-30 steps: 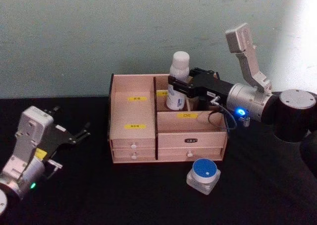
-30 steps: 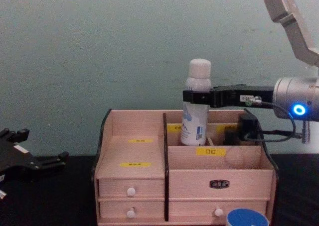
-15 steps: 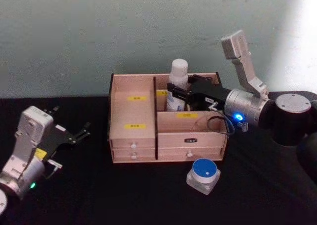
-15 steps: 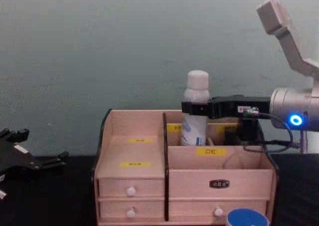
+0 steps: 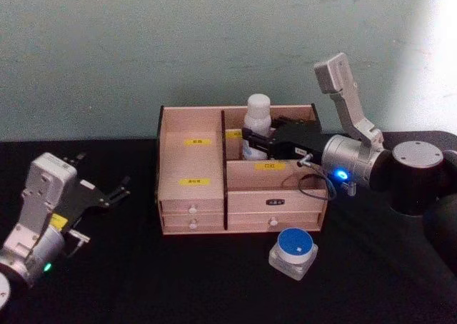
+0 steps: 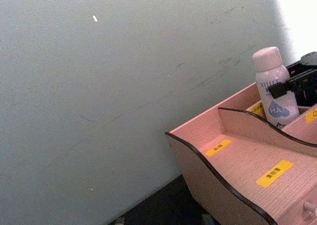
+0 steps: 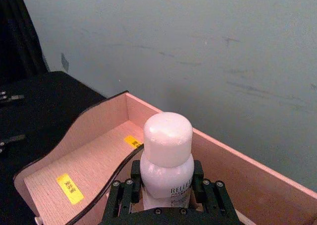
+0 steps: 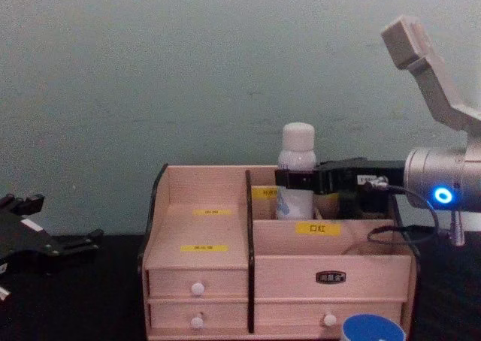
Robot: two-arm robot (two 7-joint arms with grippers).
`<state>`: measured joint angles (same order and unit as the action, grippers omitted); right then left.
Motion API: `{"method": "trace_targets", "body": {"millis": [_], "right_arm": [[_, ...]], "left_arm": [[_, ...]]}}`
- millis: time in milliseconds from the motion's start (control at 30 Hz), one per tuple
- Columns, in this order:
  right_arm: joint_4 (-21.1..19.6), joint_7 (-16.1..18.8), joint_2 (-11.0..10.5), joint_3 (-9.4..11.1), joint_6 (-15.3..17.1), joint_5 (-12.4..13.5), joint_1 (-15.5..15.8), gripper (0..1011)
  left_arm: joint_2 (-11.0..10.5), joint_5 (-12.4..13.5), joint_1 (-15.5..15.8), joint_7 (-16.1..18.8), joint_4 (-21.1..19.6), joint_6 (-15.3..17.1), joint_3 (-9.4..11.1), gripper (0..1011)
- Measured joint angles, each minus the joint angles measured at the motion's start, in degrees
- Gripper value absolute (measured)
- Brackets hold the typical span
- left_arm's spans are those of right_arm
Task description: Pick up the facial cleanser and watermelon frost from the table and place them into the tiered storage box.
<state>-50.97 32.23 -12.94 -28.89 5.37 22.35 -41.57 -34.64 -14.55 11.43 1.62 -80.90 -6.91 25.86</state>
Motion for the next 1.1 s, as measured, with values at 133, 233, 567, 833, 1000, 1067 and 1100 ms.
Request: {"method": "trace_targets", "body": {"millis": [133, 233, 567, 833, 1000, 1067, 1100], "right_arm": [[0.7, 0.0, 0.3, 0.1, -0.1, -0.4, -0.1, 590], [1.1, 0.0, 0.5, 0.2, -0.1, -0.6, -0.1, 591], [1.3, -0.1, 0.6, 0.2, 0.0, -1.1, -0.1, 590], [1.2, -0.1, 0.5, 0.3, 0.0, -1.0, -0.1, 646], [1.2, -0.2, 0.5, 0.3, 0.0, -0.9, -0.1, 818], [1.2, -0.2, 0.5, 0.3, 0.0, -0.9, -0.1, 892], [1.2, -0.2, 0.5, 0.3, 0.0, -0.9, -0.1, 920]], "left_arm": [[0.0, 0.0, 0.0, 0.0, 0.0, 0.0, 0.0, 1001], [0.0, 0.0, 0.0, 0.0, 0.0, 0.0, 0.0, 1001], [0.0, 0.0, 0.0, 0.0, 0.0, 0.0, 0.0, 1001], [0.0, 0.0, 0.0, 0.0, 0.0, 0.0, 0.0, 1002], [0.0, 0.0, 0.0, 0.0, 0.0, 0.0, 0.0, 1001], [0.0, 0.0, 0.0, 0.0, 0.0, 0.0, 0.0, 1001], [0.0, 0.0, 0.0, 0.0, 0.0, 0.0, 0.0, 1001]]}}
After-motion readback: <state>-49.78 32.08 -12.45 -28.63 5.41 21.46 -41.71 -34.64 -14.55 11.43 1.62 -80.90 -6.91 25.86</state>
